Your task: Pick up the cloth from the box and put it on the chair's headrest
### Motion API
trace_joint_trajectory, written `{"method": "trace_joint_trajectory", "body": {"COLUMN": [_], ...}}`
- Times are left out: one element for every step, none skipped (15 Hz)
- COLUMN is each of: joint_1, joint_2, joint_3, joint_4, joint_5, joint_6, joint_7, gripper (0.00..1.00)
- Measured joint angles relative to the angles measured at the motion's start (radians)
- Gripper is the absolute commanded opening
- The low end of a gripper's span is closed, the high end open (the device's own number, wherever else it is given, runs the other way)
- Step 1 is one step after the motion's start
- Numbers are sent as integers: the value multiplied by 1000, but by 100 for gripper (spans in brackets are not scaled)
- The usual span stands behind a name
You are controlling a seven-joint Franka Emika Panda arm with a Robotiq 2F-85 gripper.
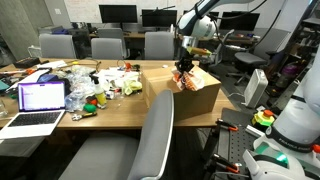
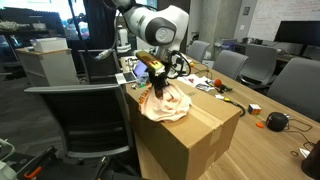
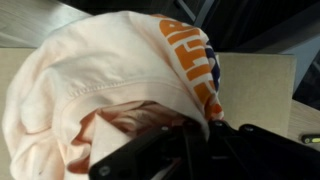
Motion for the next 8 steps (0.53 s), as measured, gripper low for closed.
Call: {"method": "trace_joint_trajectory", "body": {"joint_1": [2,4,7,10,15,20,26,32], "joint_2": [-25,-54,-82,-110,-139,-166,-192,-218], "joint_3": [0,0,0,0,0,0,0,0], "joint_4": [-18,-36,-53,-68,-81,-93,-102,-110], "joint_5": [-9,-22,-36,-54,-75,-99,-123,-147], "joint_6": [15,29,40,52,59,66,73,76], "joint_7": [2,5,11,21,32,46,61,77], "gripper": [2,2,2,2,2,2,2,2]}}
